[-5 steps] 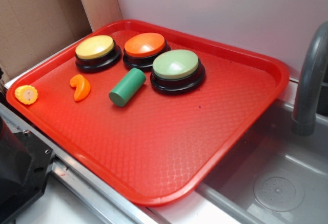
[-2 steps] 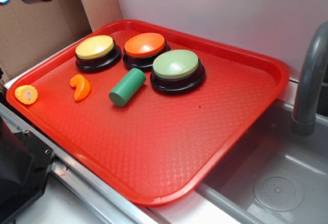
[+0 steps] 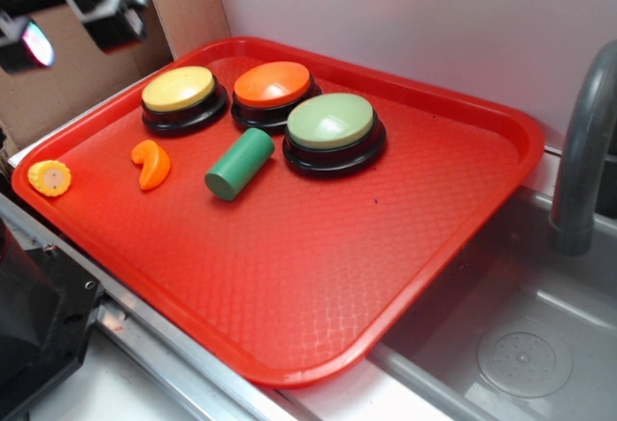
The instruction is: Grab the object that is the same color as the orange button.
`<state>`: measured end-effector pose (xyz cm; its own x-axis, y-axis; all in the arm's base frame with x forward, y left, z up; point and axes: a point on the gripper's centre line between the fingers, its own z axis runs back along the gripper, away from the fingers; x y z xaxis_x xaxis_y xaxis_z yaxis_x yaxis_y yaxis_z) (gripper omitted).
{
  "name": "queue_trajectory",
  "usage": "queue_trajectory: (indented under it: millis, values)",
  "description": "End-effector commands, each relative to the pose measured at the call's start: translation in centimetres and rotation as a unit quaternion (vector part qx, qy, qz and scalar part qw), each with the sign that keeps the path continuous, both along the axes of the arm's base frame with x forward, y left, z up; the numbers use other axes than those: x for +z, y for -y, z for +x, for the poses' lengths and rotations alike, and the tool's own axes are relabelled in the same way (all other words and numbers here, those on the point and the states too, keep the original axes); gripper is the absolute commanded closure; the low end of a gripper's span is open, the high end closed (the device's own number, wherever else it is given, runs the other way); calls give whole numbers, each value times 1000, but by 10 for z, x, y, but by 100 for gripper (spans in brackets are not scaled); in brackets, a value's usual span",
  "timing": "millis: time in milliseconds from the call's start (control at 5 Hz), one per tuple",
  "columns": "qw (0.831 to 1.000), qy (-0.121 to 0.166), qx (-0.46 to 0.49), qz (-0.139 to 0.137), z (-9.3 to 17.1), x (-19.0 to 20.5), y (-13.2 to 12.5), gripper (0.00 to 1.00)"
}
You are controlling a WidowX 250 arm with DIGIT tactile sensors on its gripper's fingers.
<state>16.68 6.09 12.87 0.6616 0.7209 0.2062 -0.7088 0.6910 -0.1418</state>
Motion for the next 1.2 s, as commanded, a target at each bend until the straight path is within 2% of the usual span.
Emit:
queue_trajectory:
  millis: [0,200,400,1000]
  values:
    - [997,7,67,27,17,-49,-15,0]
    - [997,4,68,31,21,-68,-19,0]
    - [997,-7,74,21,24,-87,-21,0]
    - [996,-31,79,21,25,-111,-19,0]
